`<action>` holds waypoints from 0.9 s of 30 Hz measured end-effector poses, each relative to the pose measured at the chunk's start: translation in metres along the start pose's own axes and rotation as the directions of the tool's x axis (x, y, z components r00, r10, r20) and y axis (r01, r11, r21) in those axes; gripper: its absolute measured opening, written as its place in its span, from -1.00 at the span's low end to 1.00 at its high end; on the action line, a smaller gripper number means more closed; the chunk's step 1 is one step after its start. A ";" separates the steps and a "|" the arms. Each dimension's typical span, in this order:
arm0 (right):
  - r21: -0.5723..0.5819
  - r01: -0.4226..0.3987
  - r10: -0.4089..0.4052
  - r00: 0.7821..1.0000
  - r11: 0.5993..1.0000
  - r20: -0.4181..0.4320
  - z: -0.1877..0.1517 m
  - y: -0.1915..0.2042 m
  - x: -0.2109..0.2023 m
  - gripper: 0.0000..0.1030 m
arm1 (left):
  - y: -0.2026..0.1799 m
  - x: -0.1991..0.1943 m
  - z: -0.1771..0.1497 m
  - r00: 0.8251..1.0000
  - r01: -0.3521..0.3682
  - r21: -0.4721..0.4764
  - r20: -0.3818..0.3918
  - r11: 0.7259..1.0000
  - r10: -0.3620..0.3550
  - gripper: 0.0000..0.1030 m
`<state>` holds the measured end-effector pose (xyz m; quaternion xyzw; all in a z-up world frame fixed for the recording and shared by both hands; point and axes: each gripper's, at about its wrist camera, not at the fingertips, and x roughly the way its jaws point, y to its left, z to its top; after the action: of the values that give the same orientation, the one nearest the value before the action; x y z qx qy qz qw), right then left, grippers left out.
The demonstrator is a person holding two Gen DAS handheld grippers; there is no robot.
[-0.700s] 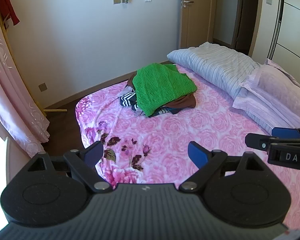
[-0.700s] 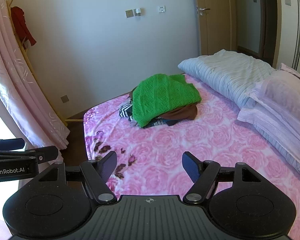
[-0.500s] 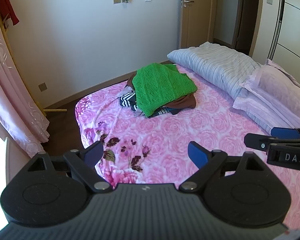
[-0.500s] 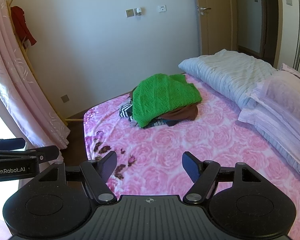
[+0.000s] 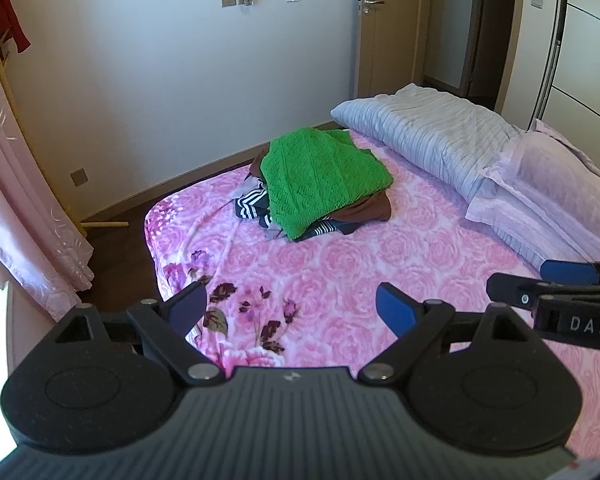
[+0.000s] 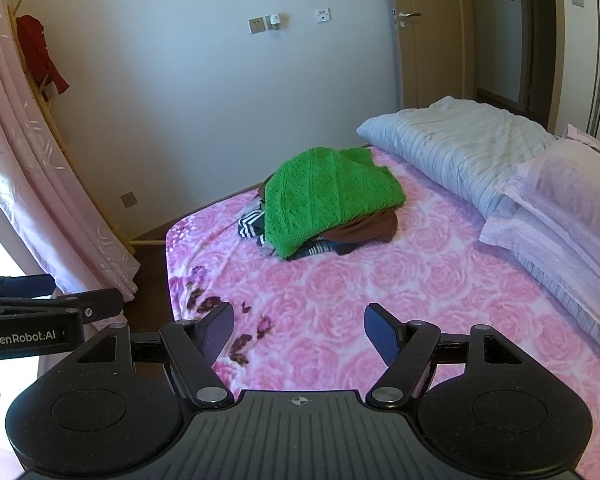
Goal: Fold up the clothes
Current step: 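Move both grippers toward the green knit vest on the clothes pile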
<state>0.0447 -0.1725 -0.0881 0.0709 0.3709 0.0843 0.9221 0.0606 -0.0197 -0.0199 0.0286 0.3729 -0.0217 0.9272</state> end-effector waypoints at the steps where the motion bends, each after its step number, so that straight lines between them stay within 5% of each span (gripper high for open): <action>1: 0.000 0.002 -0.002 1.000 1.000 0.000 0.001 0.001 0.002 0.34 | 0.001 0.002 0.002 1.000 0.003 0.002 0.001 1.000 -0.003 0.74; 13: 0.034 0.042 -0.042 0.999 0.999 -0.016 0.025 0.009 0.046 0.34 | 0.026 0.058 0.037 0.999 0.045 0.039 -0.024 0.998 -0.044 0.74; 27: 0.115 0.116 -0.108 0.992 0.987 -0.072 0.080 0.017 0.146 0.34 | 0.067 0.164 0.108 0.989 0.126 0.103 -0.092 0.987 -0.116 0.74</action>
<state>0.2023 -0.1315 -0.1259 0.1021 0.4087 0.0122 0.9069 0.2576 0.0366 -0.0527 0.0572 0.4114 -0.0970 0.9045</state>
